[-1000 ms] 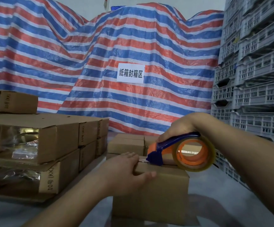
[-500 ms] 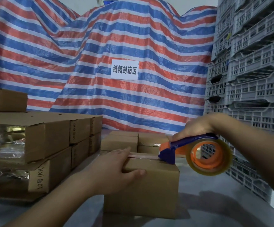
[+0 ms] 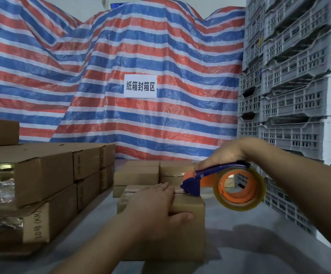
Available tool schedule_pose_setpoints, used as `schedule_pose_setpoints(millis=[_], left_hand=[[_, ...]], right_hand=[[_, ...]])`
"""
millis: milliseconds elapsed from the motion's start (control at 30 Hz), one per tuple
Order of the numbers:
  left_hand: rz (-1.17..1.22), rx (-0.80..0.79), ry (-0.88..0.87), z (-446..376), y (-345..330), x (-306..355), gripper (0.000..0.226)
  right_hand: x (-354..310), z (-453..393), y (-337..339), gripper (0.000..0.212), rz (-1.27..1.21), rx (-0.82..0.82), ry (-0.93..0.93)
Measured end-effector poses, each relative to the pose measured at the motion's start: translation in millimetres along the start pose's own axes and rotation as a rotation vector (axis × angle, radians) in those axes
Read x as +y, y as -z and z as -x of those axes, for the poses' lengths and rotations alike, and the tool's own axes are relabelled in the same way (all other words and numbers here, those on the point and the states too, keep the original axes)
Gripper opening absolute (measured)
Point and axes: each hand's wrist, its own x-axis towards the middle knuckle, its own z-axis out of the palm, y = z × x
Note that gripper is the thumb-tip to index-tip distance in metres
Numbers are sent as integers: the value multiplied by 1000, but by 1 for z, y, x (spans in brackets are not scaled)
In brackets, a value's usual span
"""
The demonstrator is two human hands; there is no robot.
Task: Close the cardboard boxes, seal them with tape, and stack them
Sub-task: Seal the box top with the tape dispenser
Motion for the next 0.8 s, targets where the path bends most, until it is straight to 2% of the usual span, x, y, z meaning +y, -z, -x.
schedule_pose_setpoints(millis=[233,333,400,500,533,633,733,800], left_hand=[[13,34,-17,-1,-6,-5,82],[18,54,-20,-1,-7,-5,82],[37,69,-21,-1,-7,-5,84],[130,63,-18,-1,-6,-8,93],[157,72,-18,-2,-4,-7,94],[155,133,-33,-12,5,5,87],[181,63,-91,-21,4,24,66],[141,28,-115,-22,-6,30,65]], right_hand=[[32,11,11,49,-34,-6,82],[48,4,6,80,-62,-4,68],[51,-1,-3,76,-15,11,79],[58,-7,-12,78,-72,56,104],[60,-8,-14,73,-94,48,113],[62,-6,-18,48,-139,31,132],[60,-7,-18,49,-144,14,138],[62,-7,-18,57,-112,16,134]])
